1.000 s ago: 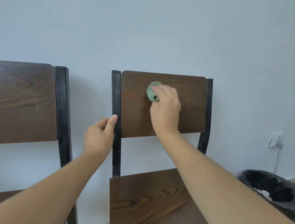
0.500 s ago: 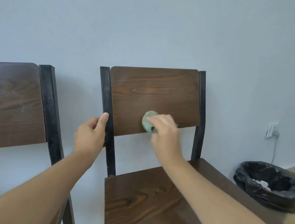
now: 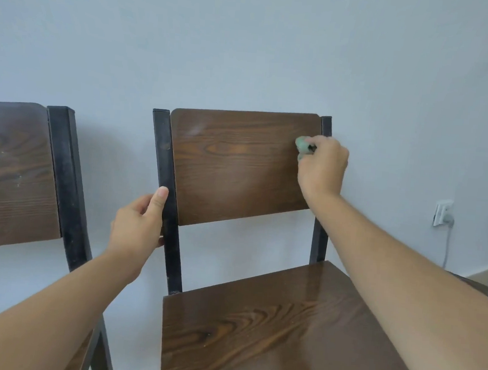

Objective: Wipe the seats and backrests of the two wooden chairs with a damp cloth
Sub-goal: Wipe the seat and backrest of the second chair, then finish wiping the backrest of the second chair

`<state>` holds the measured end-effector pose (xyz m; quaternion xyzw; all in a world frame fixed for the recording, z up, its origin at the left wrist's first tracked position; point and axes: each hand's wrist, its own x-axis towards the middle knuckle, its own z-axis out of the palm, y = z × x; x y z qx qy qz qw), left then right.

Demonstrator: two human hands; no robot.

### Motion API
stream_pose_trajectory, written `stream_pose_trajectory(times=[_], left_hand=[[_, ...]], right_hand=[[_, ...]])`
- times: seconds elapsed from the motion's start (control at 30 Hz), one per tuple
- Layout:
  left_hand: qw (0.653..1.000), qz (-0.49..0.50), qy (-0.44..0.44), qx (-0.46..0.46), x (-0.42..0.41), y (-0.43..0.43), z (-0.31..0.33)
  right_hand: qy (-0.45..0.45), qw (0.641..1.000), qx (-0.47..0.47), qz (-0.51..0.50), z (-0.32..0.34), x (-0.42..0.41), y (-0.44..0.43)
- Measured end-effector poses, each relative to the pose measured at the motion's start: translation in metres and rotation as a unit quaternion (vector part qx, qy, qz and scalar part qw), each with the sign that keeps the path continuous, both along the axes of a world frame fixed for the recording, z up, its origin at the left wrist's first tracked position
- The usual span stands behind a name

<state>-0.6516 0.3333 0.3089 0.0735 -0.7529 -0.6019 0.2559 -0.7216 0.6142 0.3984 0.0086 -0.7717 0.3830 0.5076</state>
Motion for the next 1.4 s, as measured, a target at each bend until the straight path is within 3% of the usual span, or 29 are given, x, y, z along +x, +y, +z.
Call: stream_pose_trajectory(times=[0.07,0.13,0.23,0.3,0.37,0.4,0.47,0.57,0.67,0.77,0.83,0.9,0.97,1.07,1.17,1.4], left_hand=[[1.0,-0.003,-0.009,-0.002,0.001,0.0,0.003],[1.0,0.0,-0.015,-0.007,0.003,-0.002,0.005],[1.0,0.007,-0.025,-0.009,0.005,0.002,0.006],[1.0,0.015,-0.021,-0.017,0.008,0.004,0.005],[0.999,0.013,-0.022,-0.019,0.012,0.004,0.007],[0.999,0.008,-0.028,-0.015,0.014,0.005,0.009],[0.999,0.006,-0.046,-0.006,0.017,0.006,0.014],[0.998,0.002,-0.059,0.007,0.024,0.008,0.021],[0.996,-0.01,-0.087,0.028,0.032,0.008,0.032],[0.983,-0.052,-0.172,0.031,0.046,0.001,0.052],[0.977,-0.04,-0.207,0.011,0.063,-0.01,0.062],[0.98,-0.005,-0.2,-0.004,0.086,-0.027,0.066],[0.981,0.026,-0.184,-0.055,0.117,-0.053,0.063],[0.941,0.054,-0.227,-0.244,0.179,-0.099,0.045],[0.873,0.126,-0.247,-0.4,0.248,-0.151,0.018],[0.868,0.175,-0.21,-0.414,0.416,-0.28,-0.021]], right_hand=[[0.058,0.996,0.059,0.03,0.014,0.011,-0.038],[0.113,0.966,0.207,0.103,-0.009,0.029,-0.078],[0.1,0.917,0.35,0.16,-0.058,0.043,-0.065],[0.073,0.951,0.279,0.107,-0.048,0.026,-0.024],[-0.003,0.995,0.104,0.009,-0.015,0.007,0.002],[-0.031,0.999,0.031,-0.028,0.003,0.001,0.006],[-0.001,0.999,0.005,-0.032,0.03,0.001,-0.014],[0.091,0.986,0.116,0.073,0.04,0.018,-0.085],[0.127,0.926,0.318,0.161,0.02,0.046,-0.14],[0.103,0.861,0.469,0.17,-0.008,0.057,-0.125],[0.026,0.856,0.499,0.137,-0.021,0.062,-0.097],[-0.064,0.883,0.455,0.096,-0.027,0.069,-0.075],[-0.104,0.925,0.354,0.092,-0.03,0.085,-0.075],[-0.129,0.948,0.219,0.19,-0.038,0.129,-0.112],[-0.186,0.922,0.174,0.29,-0.05,0.181,-0.176],[-0.279,0.817,0.206,0.461,-0.096,0.319,-0.353]])
